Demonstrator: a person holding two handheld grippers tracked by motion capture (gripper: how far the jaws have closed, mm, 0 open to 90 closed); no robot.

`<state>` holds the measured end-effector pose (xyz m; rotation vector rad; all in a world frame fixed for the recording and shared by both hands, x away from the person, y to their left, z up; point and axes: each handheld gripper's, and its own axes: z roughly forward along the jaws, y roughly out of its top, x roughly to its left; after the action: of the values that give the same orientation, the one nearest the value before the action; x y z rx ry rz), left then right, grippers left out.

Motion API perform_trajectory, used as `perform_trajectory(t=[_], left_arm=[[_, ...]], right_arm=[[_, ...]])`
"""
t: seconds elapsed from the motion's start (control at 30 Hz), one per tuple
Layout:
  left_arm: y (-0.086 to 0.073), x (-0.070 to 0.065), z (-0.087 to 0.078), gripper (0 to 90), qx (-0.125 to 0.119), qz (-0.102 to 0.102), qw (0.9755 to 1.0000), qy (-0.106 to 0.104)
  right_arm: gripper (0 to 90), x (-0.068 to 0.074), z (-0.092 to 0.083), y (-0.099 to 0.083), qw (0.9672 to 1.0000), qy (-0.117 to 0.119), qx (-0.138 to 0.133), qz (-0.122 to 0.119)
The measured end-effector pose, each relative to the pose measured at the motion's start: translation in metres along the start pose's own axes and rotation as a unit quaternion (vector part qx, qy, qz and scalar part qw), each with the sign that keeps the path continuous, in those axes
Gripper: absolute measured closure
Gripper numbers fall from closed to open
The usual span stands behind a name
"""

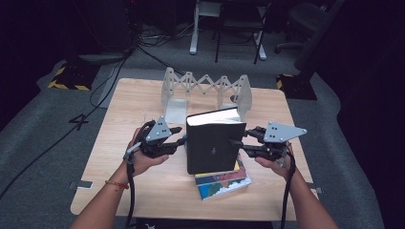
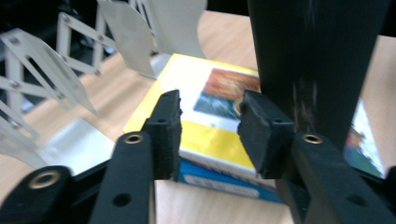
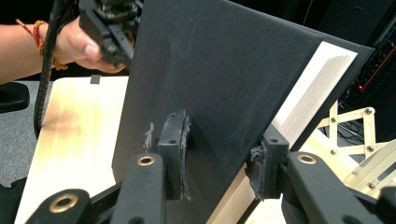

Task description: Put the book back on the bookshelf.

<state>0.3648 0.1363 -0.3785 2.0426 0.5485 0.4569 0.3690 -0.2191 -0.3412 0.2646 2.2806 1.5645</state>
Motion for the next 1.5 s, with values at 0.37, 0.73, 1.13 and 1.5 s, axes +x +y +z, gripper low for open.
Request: perform_trajectory(t=[0.37,0.73,1.13,1.5], left_arm=[[-0.033,-0.017,0.004,39.5,0.02,-0.006,0.9979,-0.061],[-0.034,-0.025,0.028,34.2,0.016,-0.019,0.996,-0.086],[-0.008,-0.02,0.037,33.5,-0.033,-0.019,0.9919,-0.121],[0.031,-0.028,0.032,37.1,-0.083,0.022,0.9892,-0.119]], right_arm=[[63.2,0.003,0.0,-0.001,1.0,-0.003,-0.007,0.002],[64.0,0.004,0.0,-0.001,0.9998,0.001,-0.021,0.004],[64.3,0.009,-0.002,-0.002,0.9997,-0.002,-0.024,-0.002],[62.1,0.012,-0.005,-0.009,0.9997,-0.011,-0.02,-0.01]])
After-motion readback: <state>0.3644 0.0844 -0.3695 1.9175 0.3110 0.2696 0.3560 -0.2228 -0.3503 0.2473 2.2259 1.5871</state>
